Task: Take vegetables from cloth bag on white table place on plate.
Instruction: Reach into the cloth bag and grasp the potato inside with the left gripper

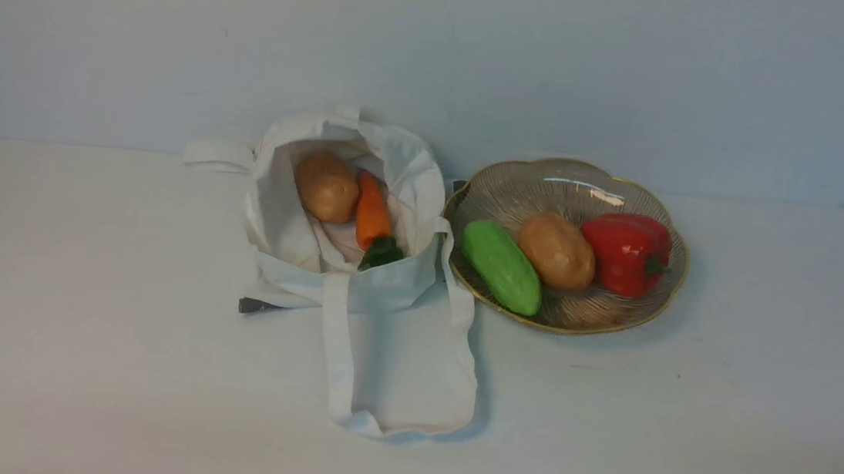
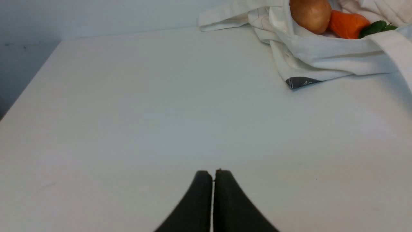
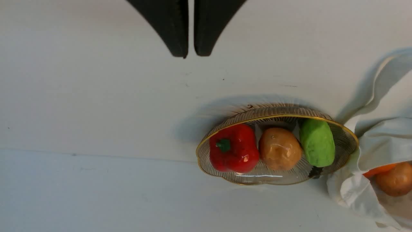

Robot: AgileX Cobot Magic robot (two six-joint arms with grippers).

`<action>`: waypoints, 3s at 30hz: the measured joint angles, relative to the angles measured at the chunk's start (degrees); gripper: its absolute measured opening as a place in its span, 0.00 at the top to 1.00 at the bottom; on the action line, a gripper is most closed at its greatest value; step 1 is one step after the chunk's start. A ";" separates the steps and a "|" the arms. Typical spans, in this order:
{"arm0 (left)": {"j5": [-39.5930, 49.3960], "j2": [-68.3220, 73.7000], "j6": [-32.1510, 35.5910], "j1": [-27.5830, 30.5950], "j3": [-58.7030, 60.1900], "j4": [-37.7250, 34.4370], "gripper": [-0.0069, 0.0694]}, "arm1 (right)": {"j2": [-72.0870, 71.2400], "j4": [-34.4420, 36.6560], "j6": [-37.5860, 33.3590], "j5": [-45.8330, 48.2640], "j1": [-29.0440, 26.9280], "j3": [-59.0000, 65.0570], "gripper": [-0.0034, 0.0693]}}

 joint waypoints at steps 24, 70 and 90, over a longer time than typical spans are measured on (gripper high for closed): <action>-0.93 0.00 -14.82 0.00 0.00 -24.39 0.92 | 0.00 0.00 0.00 0.00 0.00 0.00 0.92; 27.11 105.21 -12.93 -21.12 -84.01 -14.12 0.92 | 0.00 0.00 0.00 0.00 0.00 0.00 0.92; 26.13 128.21 -56.20 -23.19 -108.58 22.81 0.24 | 0.00 0.00 0.00 0.00 0.00 0.00 0.92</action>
